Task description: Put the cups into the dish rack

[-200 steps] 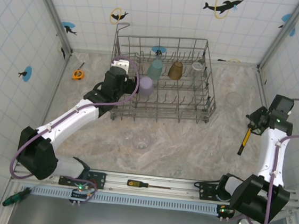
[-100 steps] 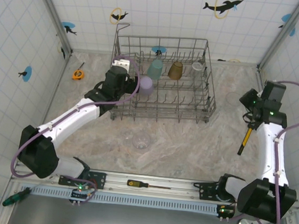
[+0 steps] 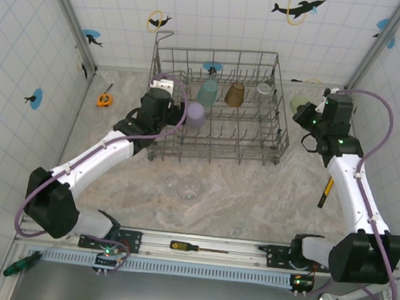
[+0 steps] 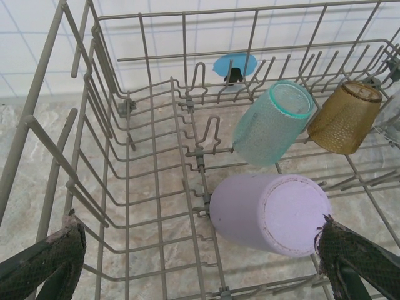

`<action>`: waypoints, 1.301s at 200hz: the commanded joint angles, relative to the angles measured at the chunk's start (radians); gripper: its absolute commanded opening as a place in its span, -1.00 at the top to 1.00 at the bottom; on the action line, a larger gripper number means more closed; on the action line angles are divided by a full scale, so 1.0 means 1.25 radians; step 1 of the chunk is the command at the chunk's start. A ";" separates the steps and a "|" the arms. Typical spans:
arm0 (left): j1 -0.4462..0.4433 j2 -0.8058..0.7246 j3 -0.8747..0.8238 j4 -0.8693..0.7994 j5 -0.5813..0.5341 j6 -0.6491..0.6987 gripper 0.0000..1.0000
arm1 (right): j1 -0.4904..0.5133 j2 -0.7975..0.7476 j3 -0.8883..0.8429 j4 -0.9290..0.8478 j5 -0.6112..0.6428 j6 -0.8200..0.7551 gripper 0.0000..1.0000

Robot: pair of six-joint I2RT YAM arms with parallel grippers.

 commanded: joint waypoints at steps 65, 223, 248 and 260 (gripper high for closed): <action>-0.003 0.041 0.064 -0.070 -0.030 -0.020 -0.95 | 0.108 0.090 0.019 0.243 -0.107 0.009 1.00; -0.002 0.210 0.383 -0.222 0.064 -0.151 -0.95 | 0.111 0.188 -0.138 0.625 -0.439 0.145 1.00; 0.002 0.236 0.424 -0.232 0.107 -0.187 -0.95 | 0.109 0.199 -0.156 0.692 -0.476 0.181 1.00; 0.006 0.246 0.435 -0.231 0.144 -0.209 -0.95 | 0.109 0.202 -0.169 0.734 -0.492 0.200 1.00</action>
